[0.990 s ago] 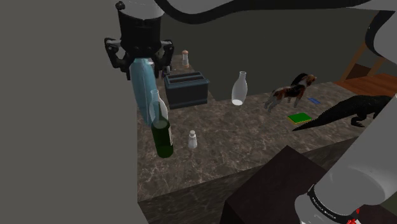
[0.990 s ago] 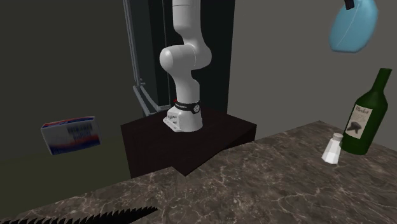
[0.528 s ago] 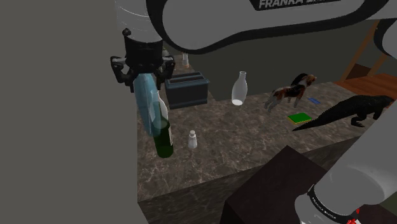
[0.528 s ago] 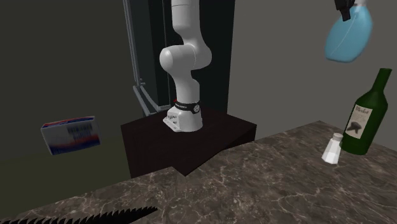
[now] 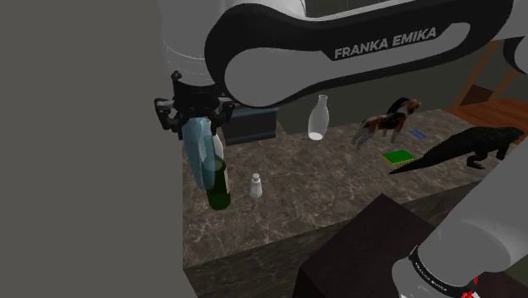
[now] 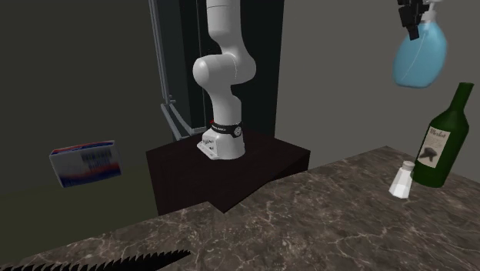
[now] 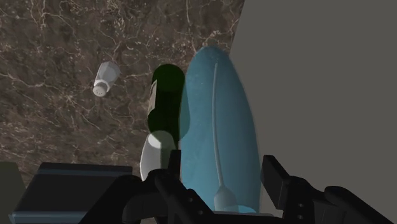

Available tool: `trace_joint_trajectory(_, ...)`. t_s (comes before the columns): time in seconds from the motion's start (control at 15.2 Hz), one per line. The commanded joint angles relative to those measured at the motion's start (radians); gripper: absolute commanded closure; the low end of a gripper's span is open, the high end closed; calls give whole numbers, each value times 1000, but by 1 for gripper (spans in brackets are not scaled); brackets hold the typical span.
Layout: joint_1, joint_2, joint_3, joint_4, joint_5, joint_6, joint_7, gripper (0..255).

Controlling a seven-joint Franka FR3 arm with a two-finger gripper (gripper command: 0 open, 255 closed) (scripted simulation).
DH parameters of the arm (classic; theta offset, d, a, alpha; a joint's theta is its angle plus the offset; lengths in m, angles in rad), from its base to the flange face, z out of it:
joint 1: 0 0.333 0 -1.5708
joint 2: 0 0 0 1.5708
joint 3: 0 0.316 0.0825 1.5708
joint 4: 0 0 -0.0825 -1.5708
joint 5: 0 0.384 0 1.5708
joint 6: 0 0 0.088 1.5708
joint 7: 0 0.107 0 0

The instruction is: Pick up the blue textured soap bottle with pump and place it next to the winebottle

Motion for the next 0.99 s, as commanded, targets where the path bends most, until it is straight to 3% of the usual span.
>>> trace_joint_trajectory(0.0, -1, 0, -1, -30, -4, 31, 6, 255)
trace_joint_trajectory(0.92, -2, 29, 2, -192, -63, 201, 80, 255)
